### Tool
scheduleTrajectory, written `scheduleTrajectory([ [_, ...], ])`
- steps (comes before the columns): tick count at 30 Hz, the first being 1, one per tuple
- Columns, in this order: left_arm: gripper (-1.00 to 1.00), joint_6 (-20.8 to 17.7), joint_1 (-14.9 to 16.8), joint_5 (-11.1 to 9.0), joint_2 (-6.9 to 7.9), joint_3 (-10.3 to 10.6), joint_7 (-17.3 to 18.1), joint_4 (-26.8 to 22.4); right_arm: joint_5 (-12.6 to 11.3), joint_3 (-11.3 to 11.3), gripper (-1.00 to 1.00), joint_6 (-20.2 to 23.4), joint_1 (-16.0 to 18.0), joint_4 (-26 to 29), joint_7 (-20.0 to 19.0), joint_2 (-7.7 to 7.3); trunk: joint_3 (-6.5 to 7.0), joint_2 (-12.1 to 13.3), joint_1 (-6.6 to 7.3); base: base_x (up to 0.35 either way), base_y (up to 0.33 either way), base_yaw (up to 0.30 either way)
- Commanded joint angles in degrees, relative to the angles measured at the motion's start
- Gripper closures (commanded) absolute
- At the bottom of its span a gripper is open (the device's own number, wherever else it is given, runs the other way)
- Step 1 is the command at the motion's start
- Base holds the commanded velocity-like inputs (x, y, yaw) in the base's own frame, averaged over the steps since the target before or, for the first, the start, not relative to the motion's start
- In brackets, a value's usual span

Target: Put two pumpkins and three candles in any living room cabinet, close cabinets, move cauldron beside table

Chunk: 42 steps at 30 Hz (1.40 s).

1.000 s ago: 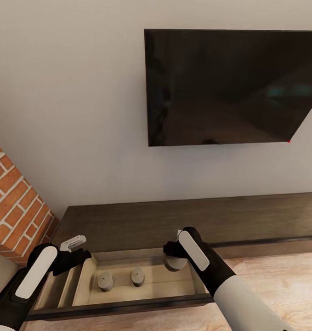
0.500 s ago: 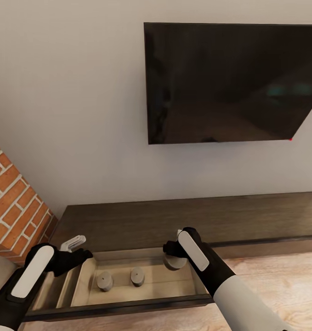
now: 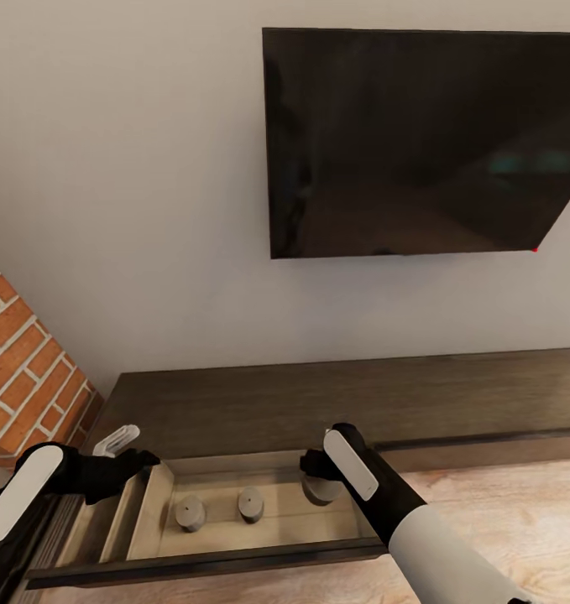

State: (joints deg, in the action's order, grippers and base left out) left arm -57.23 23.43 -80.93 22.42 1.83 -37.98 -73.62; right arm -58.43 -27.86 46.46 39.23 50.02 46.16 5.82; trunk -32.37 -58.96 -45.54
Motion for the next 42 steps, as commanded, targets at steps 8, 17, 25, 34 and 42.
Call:
scheduleTrajectory([
  [8, -1.0, 0.0, 0.0, -0.8, 0.17, 0.1, -0.6, -0.1, -0.5, -0.5, 1.0, -0.6, 0.1, -0.1, 0.6, -0.02, -1.5, -3.3, -1.77, 0.0, 0.0, 0.0],
  [17, -1.0, 0.0, 0.0, -0.8, 0.09, 0.3, -0.6, -0.1, -0.1, -1.0, 1.0, -1.7, 0.1, -2.0, -2.1, 0.03, -3.11, -6.9, -3.74, 0.0, 0.0, 0.0],
  [25, -1.0, 0.0, 0.0, -0.8, 0.1, 0.4, -0.6, -0.1, -0.3, -5.1, 1.0, -4.5, 0.0, -4.3, -4.1, 1.27, -4.55, -10.1, -5.5, 0.0, 0.0, 0.0],
  [34, -1.0, 0.0, 0.0, -0.8, 0.17, 0.4, -0.6, -0.1, 0.2, -5.5, 1.0, -5.6, 0.1, -4.9, -4.2, 3.07, -6.17, -13.7, -7.48, 0.0, 0.0, 0.0],
  [42, -1.0, 0.0, 0.0, -0.8, 0.17, 0.4, -0.6, -0.1, 0.3, -9.2, 1.0, -8.1, 0.0, -7.8, -4.3, 3.22, -7.6, -16.9, -9.24, 0.0, 0.0, 0.0],
])
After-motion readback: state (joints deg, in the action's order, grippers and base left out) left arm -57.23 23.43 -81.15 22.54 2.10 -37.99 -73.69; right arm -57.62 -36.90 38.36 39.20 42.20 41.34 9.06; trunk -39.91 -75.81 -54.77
